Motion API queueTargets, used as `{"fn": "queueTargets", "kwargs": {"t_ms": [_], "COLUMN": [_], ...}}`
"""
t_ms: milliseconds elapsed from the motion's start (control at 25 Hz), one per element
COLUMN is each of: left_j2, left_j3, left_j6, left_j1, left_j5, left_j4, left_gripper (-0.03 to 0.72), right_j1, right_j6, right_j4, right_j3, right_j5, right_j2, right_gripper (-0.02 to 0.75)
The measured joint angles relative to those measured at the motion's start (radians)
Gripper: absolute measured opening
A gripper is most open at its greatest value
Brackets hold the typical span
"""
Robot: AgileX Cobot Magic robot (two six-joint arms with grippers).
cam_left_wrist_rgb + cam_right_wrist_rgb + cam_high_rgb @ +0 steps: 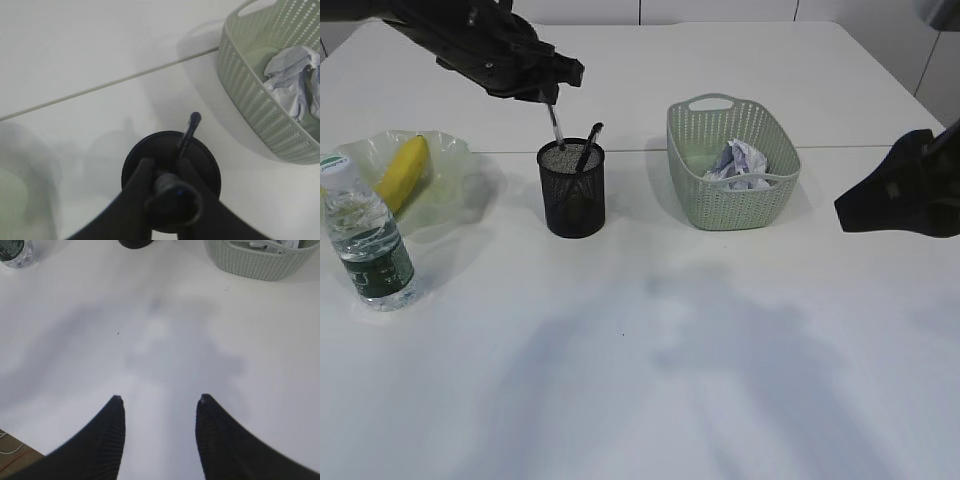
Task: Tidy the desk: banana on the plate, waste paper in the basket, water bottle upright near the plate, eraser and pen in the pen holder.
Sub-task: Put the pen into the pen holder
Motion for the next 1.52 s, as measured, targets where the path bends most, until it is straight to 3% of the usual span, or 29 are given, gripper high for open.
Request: {"fn": "queueTargets", "kwargs": {"t_ms": [1240, 1360, 1520], "left_j2": [0.072, 0.074, 0.075], "left_j3": [-0.011, -0.011, -0.011], "left_j6": [0.033, 0.034, 0.034], "left_j1": [0.000, 0.000, 0.000], "left_j5": [0.077, 0.077, 0.077], "left_j4": [-0.012, -0.012, -0.012], "left_gripper": [0.073, 0.118, 0.260], "right_j1": [0.000, 0.000, 0.000], "right_j6": [0.003, 0.003, 0.003], "right_j4": [0.000, 0.000, 0.000], "right_j3": [0.000, 0.000, 0.000], "right_j5": [0.002, 0.002, 0.002], "right_j2": [-0.002, -0.002, -0.002], "right_gripper": [0.356, 0.356, 0.356]}}
